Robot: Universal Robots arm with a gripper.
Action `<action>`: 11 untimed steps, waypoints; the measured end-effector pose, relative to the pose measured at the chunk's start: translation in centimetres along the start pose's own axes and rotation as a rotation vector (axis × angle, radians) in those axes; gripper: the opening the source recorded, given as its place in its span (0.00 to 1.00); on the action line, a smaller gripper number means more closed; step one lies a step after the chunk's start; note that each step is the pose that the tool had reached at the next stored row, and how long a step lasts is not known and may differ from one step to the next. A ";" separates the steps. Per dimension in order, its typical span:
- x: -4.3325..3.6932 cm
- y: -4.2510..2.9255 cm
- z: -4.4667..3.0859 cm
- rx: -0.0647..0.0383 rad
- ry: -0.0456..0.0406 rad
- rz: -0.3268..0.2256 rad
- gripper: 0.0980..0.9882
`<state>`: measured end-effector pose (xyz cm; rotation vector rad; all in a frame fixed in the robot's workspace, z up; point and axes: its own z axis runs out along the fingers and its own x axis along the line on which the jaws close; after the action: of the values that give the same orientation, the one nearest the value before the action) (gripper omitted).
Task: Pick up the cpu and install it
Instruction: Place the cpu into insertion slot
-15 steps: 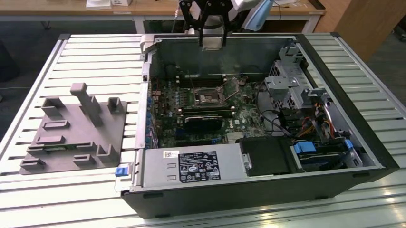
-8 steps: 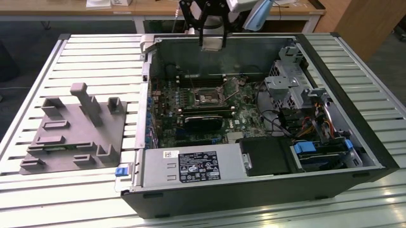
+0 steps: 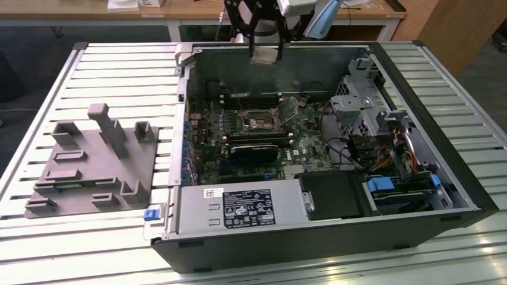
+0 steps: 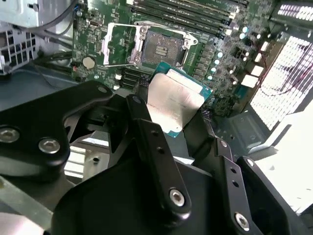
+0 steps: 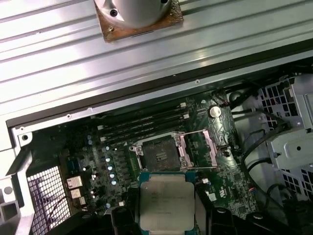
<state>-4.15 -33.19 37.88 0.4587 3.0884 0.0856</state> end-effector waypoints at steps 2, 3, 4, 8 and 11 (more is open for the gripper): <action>0.00 0.01 0.02 0.000 -0.0016 0.027 0.49; 0.00 0.02 0.03 0.000 -0.0022 0.039 0.49; 0.01 0.02 0.04 0.000 -0.0029 0.050 0.49; 0.01 0.02 0.08 0.001 -0.0055 0.095 0.49; 0.01 0.03 0.11 0.001 -0.0073 0.128 0.49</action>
<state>-4.15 -33.16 37.77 0.6545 3.0494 0.0835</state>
